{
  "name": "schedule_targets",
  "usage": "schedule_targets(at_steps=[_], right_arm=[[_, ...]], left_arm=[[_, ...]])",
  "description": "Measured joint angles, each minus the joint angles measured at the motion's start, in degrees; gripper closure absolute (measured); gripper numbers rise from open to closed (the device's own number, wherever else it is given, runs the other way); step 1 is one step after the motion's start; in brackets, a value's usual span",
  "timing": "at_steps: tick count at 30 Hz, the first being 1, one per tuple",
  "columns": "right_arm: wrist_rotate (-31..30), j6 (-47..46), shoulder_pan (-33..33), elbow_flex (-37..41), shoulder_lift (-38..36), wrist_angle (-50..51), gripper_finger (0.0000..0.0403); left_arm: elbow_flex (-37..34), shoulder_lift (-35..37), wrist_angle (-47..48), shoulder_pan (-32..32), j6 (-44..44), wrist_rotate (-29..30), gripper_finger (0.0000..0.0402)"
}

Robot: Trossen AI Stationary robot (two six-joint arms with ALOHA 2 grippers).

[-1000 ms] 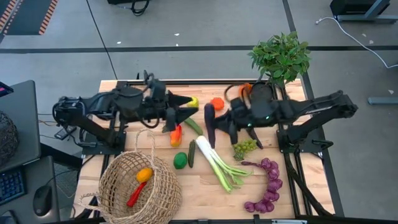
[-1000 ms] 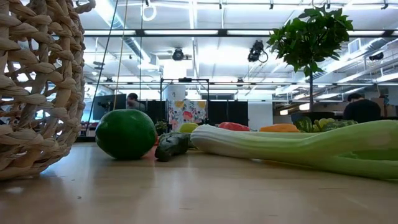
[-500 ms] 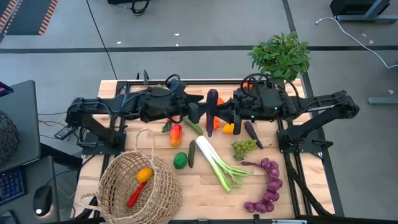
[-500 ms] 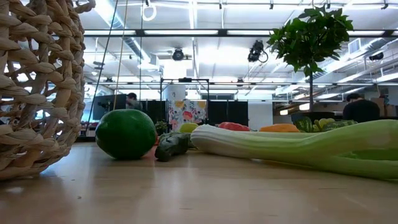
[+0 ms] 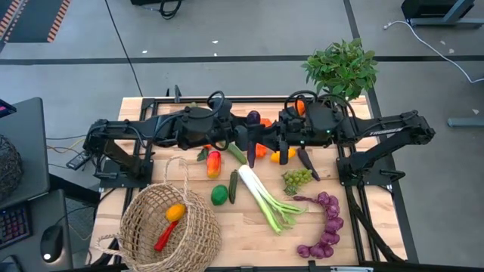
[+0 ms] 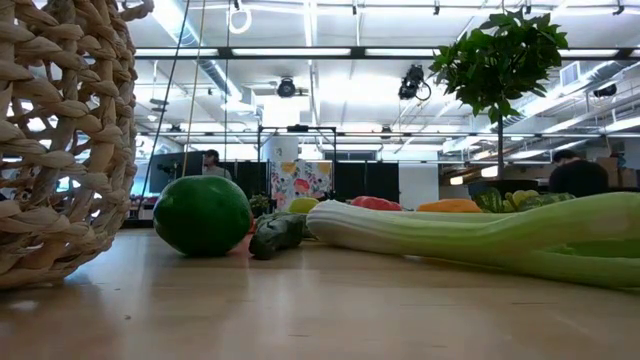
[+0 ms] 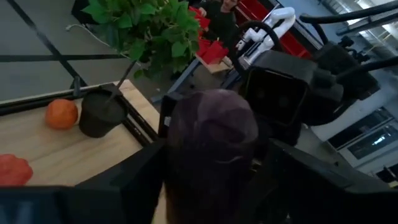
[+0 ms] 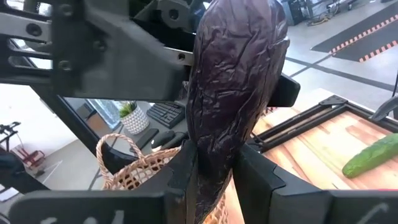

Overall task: Build produce basket
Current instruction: Put the bottom eggplant into the basket

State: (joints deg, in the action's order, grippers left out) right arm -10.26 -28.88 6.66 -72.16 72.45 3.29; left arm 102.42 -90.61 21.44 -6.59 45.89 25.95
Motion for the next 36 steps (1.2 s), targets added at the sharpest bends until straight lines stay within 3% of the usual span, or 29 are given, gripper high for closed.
schedule_targets(at_steps=[5, 10, 17, 22, 27, 32, 36], right_arm=[[0.0, 0.5, 0.0, 0.0, 0.0, 0.1, 0.0306], [0.5, 0.6, 0.0, -0.1, 0.0, 0.4, 0.0269], [4.7, 0.5, 0.0, 0.0, 0.1, 2.9, 0.0187], [7.8, -1.5, 0.0, 0.0, 0.1, 8.0, 0.0152], [10.1, -2.4, 0.0, 0.0, 0.1, 9.7, 0.0144], [11.0, -2.4, 0.0, 0.0, 0.1, 10.6, 0.0146], [11.4, -2.4, 0.0, 0.0, 0.1, 10.9, 0.0146]], left_arm=[[0.0, 0.1, 0.5, 0.0, -0.7, 0.2, 0.021], [0.0, 0.2, 0.9, 0.0, -2.1, 0.0, 0.0266], [0.0, 3.4, 5.3, 0.0, -3.0, -0.6, 0.024], [0.0, 7.6, 8.4, -0.4, -3.0, -1.2, 0.0239], [0.0, 11.6, 15.7, -3.2, -4.0, -6.8, 0.0249], [0.0, 14.7, 26.0, -9.3, -6.4, -7.9, 0.0246], [0.0, 16.5, 36.0, -14.3, -2.3, -7.9, 0.0247]])
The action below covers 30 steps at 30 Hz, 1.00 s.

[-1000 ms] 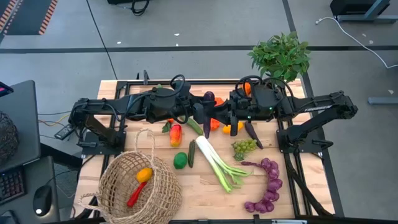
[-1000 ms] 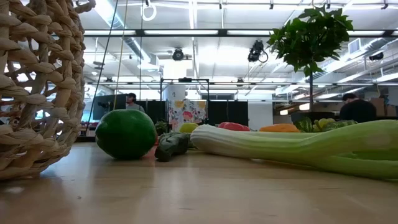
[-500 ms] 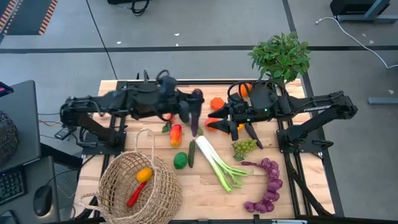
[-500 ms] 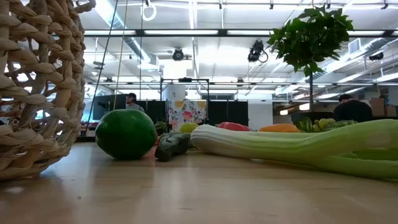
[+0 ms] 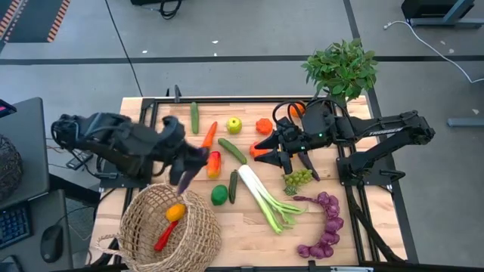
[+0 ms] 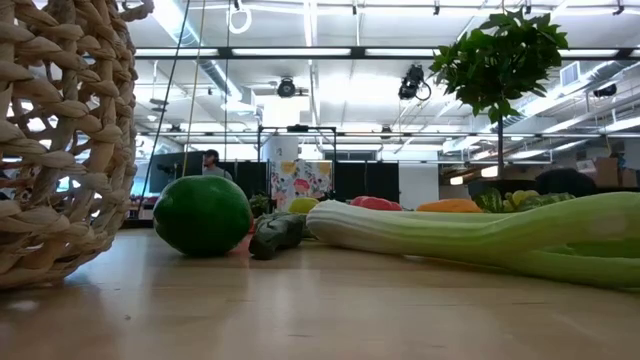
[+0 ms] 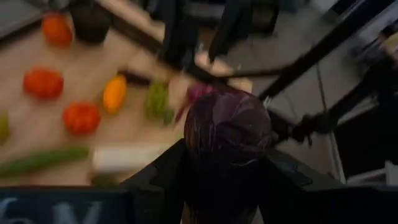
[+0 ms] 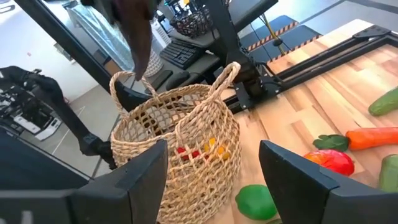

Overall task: Build produce basket
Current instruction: Put the bottom eggplant into the basket, then put the green chili pepper into the basket

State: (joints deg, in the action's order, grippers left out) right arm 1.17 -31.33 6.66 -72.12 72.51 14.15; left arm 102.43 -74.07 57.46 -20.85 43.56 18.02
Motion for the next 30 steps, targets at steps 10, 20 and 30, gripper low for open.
schedule_targets(at_steps=[10, 20, 30], right_arm=[[-1.0, 0.0, -0.2, 0.0, 0.0, 0.2, 0.0146], [-4.5, -0.8, -0.2, 0.0, 0.0, 0.2, 0.0147], [-4.6, -1.7, -0.4, 0.0, -0.1, 4.9, 0.0147]], left_arm=[[0.0, -0.4, 14.2, -10.0, 5.3, -2.0, 0.0245], [0.0, -5.9, 28.7, -15.2, 6.9, -4.4, 0.018], [0.0, -6.2, 24.9, -13.4, 9.3, -4.8, 0.0068]])
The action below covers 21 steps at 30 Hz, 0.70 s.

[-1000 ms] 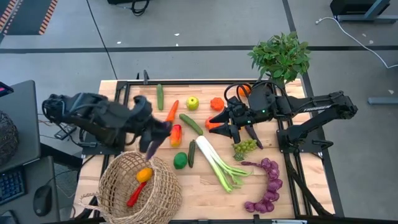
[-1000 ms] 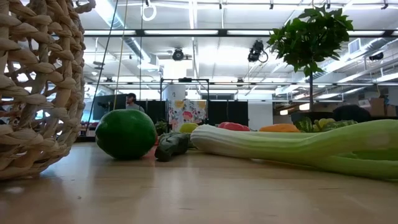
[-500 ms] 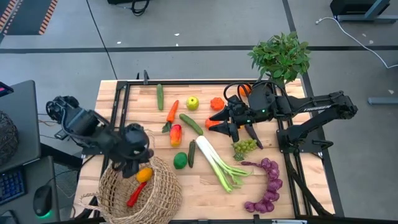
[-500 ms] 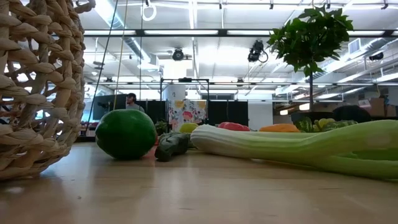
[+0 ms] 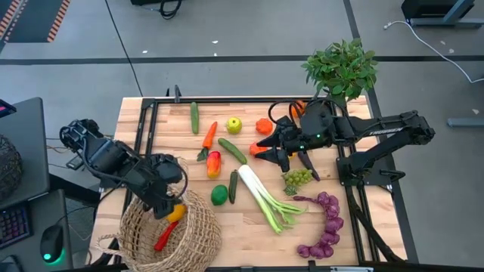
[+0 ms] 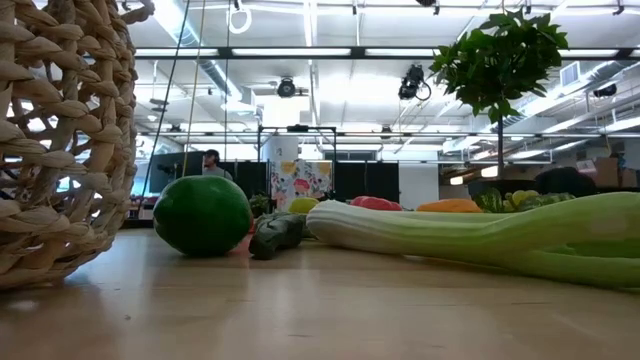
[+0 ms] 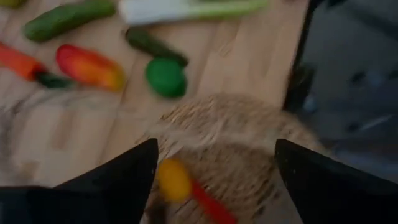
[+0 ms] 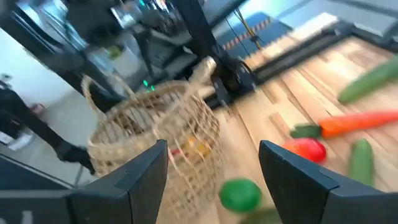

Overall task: Build produce basket
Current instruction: Put the green chili pepper into the basket

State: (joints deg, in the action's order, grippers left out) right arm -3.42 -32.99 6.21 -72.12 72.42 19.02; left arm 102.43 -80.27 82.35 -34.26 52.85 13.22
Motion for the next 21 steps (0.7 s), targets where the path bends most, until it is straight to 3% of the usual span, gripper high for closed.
schedule_targets(at_steps=[6, 14, 21], right_arm=[[0.0, -0.3, -1.2, 0.0, -0.2, 6.2, 0.0147], [0.0, 0.5, -2.8, 0.0, -5.0, 6.4, 0.0147], [0.0, 3.3, -4.3, 0.0, -11.3, 10.1, 0.0147]], left_arm=[[0.0, -2.6, -13.8, 5.0, -1.7, 3.1, 0.0061], [0.0, -13.5, -15.1, 12.8, -3.7, 4.3, 0.0061], [0.0, -23.1, -15.4, 20.6, 6.4, 2.2, 0.0061]])
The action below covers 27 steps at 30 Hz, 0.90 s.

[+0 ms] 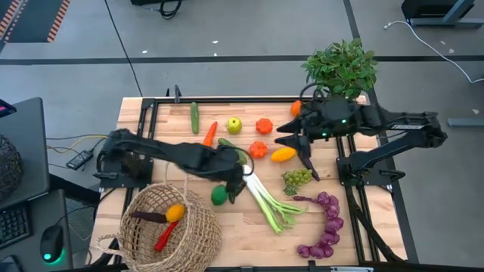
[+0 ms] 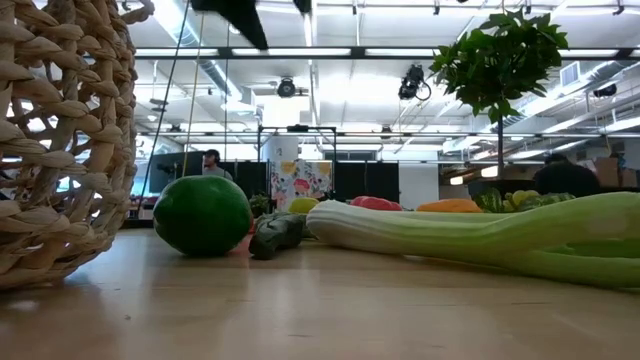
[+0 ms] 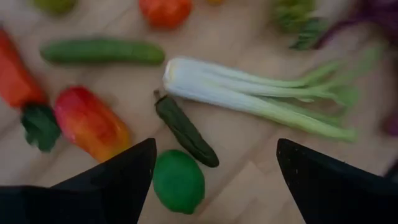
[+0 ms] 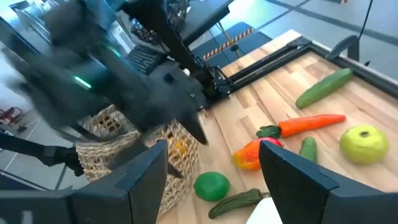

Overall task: Build produce basket
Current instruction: Put the green chili pepper into the basket

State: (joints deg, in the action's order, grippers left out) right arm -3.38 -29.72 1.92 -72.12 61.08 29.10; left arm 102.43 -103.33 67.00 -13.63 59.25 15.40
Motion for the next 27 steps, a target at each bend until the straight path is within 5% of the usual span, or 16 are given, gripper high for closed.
schedule_targets(at_steps=[8, 27], right_arm=[[0.0, 0.6, -1.4, 0.0, -4.3, 5.8, 0.0147], [2.6, 2.9, -1.4, 0.0, -5.3, 8.8, 0.0147]], left_arm=[[0.0, -10.7, 0.2, 4.9, 7.1, -9.0, 0.0061], [0.0, -24.1, -1.1, 6.7, 9.6, -14.7, 0.0063]])
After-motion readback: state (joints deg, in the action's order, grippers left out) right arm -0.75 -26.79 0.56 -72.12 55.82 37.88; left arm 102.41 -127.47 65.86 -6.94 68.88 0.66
